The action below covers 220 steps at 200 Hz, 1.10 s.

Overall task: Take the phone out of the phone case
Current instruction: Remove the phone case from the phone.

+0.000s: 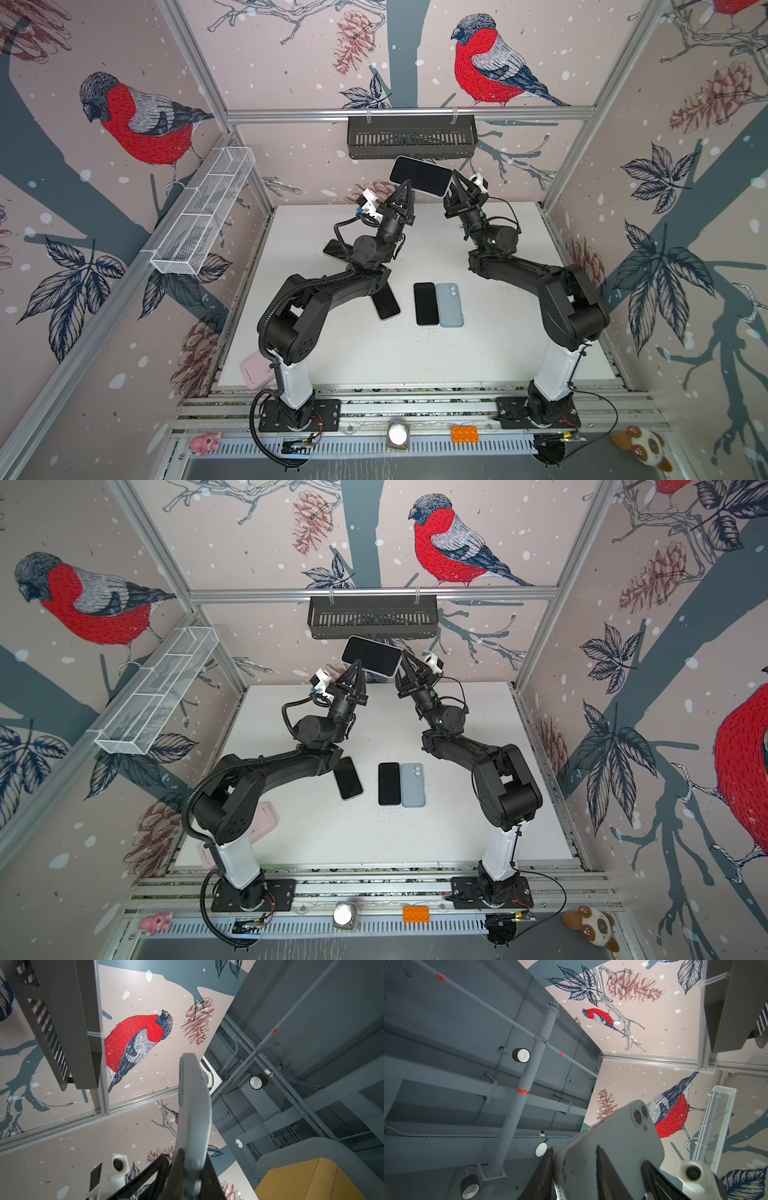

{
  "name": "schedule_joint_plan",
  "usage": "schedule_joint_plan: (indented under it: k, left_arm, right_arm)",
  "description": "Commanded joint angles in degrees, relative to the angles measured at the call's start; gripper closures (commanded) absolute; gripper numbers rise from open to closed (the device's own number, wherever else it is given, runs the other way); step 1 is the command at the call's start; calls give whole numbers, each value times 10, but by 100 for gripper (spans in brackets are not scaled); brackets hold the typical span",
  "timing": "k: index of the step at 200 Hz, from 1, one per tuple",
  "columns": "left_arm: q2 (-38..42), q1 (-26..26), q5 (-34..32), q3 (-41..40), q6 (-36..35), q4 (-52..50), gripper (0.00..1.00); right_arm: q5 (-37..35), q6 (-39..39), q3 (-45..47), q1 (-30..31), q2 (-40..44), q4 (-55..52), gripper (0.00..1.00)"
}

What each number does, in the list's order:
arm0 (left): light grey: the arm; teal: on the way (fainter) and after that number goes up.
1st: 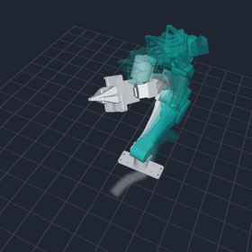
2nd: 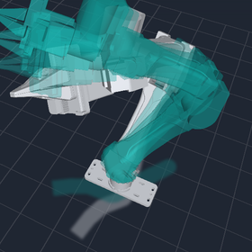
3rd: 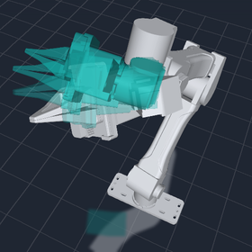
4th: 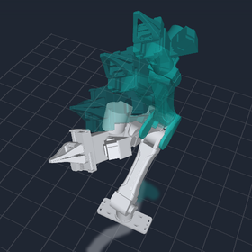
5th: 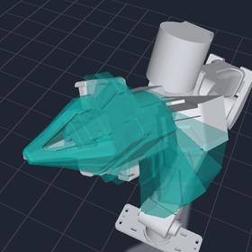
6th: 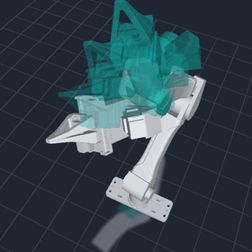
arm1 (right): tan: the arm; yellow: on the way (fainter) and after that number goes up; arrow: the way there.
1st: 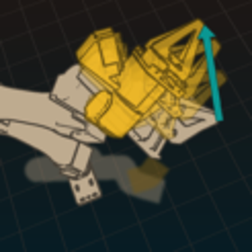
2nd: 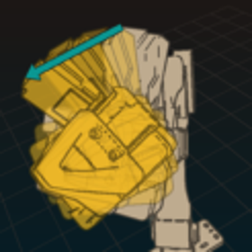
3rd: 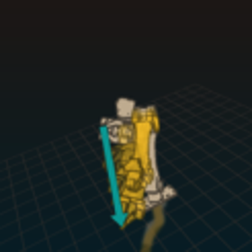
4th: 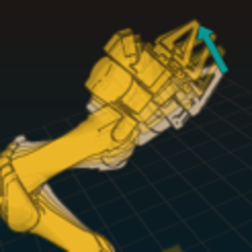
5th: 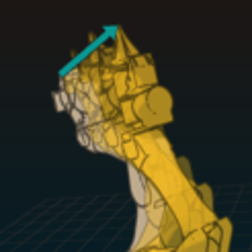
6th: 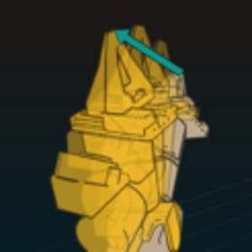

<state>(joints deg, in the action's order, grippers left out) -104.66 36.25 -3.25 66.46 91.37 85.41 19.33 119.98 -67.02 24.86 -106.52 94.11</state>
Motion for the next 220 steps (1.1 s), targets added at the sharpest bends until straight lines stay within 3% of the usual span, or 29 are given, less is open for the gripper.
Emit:
schedule_joint_plan:
  k: [1, 81, 108, 186, 220]
  left_arm:
    - [14, 11, 63, 16, 12, 179, 100]
    - [20, 11, 51, 25, 10, 178, 100]
    - [23, 11, 52, 27, 9, 173, 100]
    - [32, 11, 63, 25, 4, 151, 100]
    - [78, 4, 98, 1, -16, 55, 100]
  right_arm:
    - [35, 49, 1, 2, -1, 129, 64]
    - [42, 41, 48, -17, 33, 129, 51]
    - [43, 37, 58, -27, 44, 129, 41]
    - [84, 18, 64, -41, 57, 128, 40]
    - [119, -62, 153, -78, 136, 96, 34]
